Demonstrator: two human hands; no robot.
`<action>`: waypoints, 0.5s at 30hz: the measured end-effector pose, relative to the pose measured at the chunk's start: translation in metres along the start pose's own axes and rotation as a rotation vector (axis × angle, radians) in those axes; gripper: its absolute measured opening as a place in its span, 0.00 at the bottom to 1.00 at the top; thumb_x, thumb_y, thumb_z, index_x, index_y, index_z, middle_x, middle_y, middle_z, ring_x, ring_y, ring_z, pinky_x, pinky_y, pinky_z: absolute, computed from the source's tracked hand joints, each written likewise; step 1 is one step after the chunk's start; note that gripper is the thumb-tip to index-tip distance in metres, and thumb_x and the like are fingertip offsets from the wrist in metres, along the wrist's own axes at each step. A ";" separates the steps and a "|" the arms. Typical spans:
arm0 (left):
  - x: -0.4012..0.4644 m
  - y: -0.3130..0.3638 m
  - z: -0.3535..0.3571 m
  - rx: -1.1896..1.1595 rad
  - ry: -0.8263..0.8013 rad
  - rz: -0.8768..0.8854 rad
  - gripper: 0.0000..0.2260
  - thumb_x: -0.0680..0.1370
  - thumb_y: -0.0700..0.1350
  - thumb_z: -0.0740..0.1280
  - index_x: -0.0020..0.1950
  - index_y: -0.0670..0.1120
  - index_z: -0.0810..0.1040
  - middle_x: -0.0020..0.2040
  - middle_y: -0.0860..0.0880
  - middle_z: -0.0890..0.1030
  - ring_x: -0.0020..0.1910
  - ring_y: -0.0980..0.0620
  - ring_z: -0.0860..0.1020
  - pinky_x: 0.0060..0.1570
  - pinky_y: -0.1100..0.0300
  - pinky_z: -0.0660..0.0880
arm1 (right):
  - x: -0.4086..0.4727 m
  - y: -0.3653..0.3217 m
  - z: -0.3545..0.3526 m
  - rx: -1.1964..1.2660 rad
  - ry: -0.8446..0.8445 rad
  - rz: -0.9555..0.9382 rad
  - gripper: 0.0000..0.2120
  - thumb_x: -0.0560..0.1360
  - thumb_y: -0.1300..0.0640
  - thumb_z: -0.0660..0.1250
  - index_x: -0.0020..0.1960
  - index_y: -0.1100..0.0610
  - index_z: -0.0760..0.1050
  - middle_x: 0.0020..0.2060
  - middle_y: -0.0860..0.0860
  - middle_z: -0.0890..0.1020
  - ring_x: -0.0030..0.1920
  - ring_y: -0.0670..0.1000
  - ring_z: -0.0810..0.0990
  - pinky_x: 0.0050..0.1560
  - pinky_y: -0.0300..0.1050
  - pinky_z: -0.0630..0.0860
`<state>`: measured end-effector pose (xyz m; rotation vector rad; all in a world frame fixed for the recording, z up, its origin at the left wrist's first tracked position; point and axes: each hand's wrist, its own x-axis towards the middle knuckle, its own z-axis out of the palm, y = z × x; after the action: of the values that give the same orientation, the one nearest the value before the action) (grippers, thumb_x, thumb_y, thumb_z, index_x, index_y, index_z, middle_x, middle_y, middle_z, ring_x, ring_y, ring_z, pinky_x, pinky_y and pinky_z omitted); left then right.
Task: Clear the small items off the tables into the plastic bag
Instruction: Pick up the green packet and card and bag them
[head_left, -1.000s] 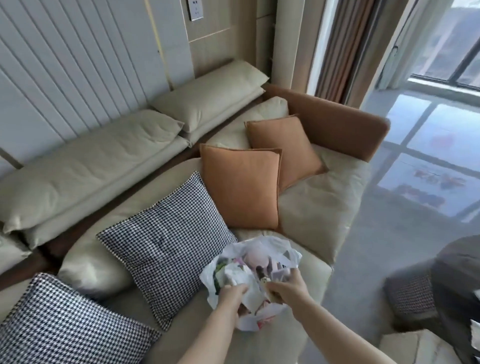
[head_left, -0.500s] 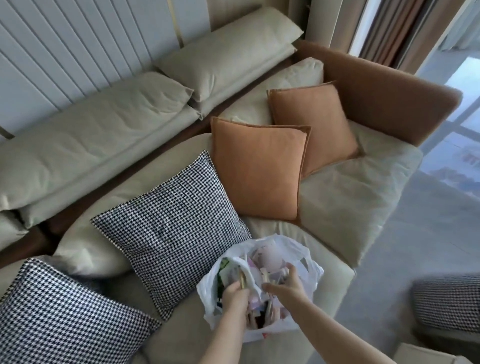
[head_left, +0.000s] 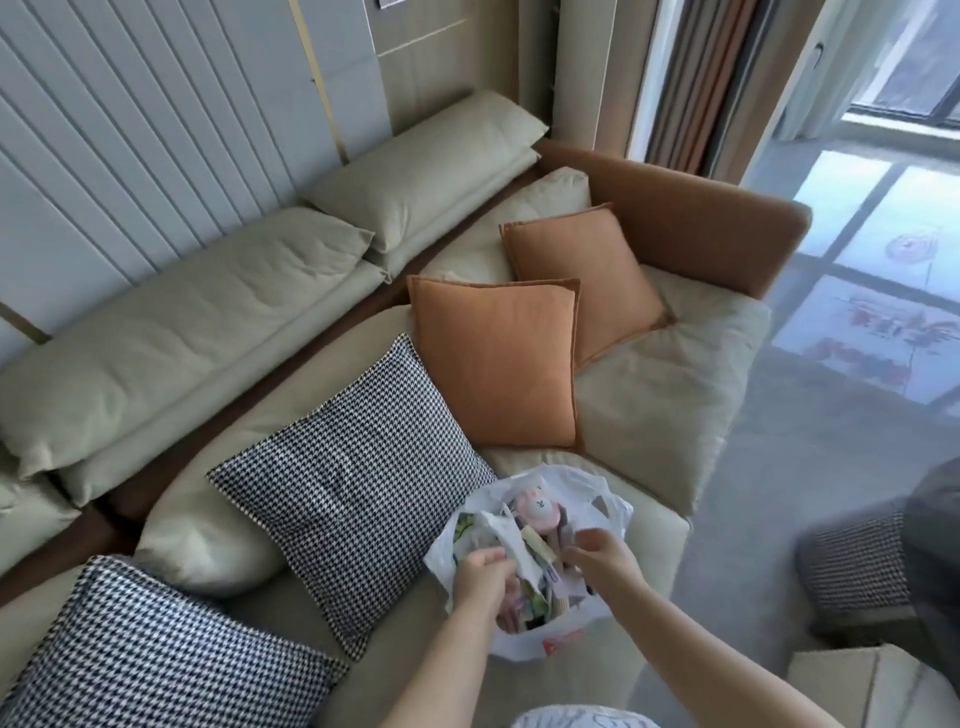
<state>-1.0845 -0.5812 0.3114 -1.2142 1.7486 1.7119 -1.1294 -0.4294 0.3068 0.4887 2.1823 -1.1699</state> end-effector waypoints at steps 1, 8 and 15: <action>-0.007 0.001 -0.001 0.041 -0.026 0.027 0.13 0.75 0.37 0.65 0.58 0.44 0.77 0.41 0.47 0.81 0.39 0.50 0.79 0.48 0.55 0.79 | -0.011 0.002 -0.001 -0.002 0.032 -0.014 0.15 0.69 0.60 0.67 0.52 0.68 0.77 0.36 0.57 0.79 0.39 0.55 0.78 0.41 0.46 0.73; -0.055 0.000 0.012 0.409 -0.242 0.289 0.05 0.75 0.43 0.64 0.49 0.48 0.77 0.42 0.46 0.79 0.41 0.47 0.78 0.44 0.58 0.74 | -0.079 0.027 -0.020 0.084 0.197 -0.069 0.02 0.71 0.59 0.67 0.41 0.55 0.79 0.36 0.49 0.78 0.39 0.48 0.74 0.33 0.35 0.67; -0.106 -0.016 0.066 0.768 -0.436 0.484 0.03 0.76 0.42 0.65 0.49 0.45 0.77 0.48 0.44 0.80 0.50 0.46 0.79 0.46 0.60 0.73 | -0.140 0.088 -0.050 -0.024 0.369 -0.011 0.05 0.72 0.53 0.63 0.42 0.50 0.78 0.44 0.48 0.81 0.47 0.49 0.78 0.45 0.39 0.72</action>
<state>-1.0330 -0.4852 0.3749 -0.0861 2.1824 1.1658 -0.9916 -0.3446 0.3666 0.7321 2.5079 -1.1279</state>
